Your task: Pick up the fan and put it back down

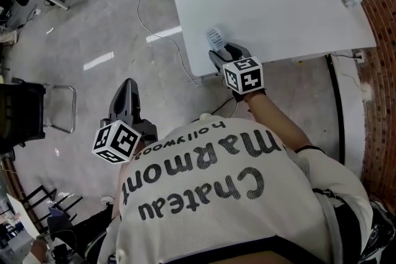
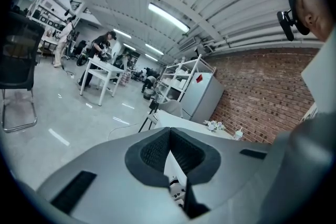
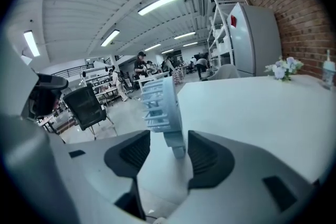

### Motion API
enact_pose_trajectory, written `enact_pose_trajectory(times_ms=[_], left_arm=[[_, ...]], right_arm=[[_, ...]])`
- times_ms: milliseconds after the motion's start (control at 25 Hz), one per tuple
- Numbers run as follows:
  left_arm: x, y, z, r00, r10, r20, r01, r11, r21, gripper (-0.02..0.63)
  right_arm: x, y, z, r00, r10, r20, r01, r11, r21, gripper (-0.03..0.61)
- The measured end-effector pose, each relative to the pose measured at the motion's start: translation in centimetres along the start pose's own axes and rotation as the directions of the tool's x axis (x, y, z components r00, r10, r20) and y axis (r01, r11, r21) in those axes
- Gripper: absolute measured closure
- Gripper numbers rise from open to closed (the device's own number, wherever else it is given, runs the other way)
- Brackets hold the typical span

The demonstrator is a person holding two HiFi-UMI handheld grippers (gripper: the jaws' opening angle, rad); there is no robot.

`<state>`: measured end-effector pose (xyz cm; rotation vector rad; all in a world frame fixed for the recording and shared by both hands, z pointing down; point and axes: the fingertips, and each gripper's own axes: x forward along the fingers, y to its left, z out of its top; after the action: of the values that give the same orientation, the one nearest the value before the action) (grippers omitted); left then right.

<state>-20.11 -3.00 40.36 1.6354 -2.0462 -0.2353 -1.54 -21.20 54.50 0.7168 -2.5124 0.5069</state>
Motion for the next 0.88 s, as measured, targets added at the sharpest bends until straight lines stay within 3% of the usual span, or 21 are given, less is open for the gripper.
enact_pose_trajectory(times_ms=[880], left_arm=[[0.53,0.46,-0.18,1.000,0.007,-0.001,-0.007,1.000,-0.008,0.612]], right_arm=[[1.01,-0.62,0.82,0.999,-0.024,0.022,0.024,0.999,-0.021,0.394]])
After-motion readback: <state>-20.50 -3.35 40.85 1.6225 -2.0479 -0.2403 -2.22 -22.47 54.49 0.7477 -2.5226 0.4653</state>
